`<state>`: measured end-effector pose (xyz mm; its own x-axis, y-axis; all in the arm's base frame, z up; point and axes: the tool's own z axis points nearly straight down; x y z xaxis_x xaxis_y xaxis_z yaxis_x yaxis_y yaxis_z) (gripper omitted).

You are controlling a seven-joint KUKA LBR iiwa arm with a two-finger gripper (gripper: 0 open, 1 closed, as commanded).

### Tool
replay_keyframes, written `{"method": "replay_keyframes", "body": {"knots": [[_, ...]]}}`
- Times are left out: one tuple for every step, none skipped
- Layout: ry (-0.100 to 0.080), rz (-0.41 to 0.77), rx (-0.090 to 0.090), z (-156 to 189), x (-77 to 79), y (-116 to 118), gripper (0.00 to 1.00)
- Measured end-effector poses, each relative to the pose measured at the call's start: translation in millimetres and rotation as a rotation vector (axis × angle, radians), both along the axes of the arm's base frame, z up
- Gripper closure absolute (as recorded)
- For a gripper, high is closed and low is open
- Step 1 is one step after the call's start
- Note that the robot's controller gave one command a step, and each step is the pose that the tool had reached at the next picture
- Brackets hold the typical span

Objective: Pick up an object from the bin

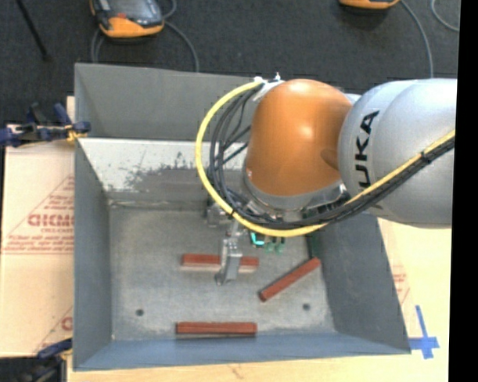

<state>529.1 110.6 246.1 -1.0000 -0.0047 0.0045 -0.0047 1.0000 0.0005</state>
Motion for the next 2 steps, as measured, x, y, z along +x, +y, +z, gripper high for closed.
{"method": "replay_keyframes", "body": {"knots": [[-0.008, -0.003, 0.002, 4.5, 1.5, -0.4, 0.0], [-0.013, -0.069, 0.002, -76.2, 24.1, -30.7, 0.0]]}}
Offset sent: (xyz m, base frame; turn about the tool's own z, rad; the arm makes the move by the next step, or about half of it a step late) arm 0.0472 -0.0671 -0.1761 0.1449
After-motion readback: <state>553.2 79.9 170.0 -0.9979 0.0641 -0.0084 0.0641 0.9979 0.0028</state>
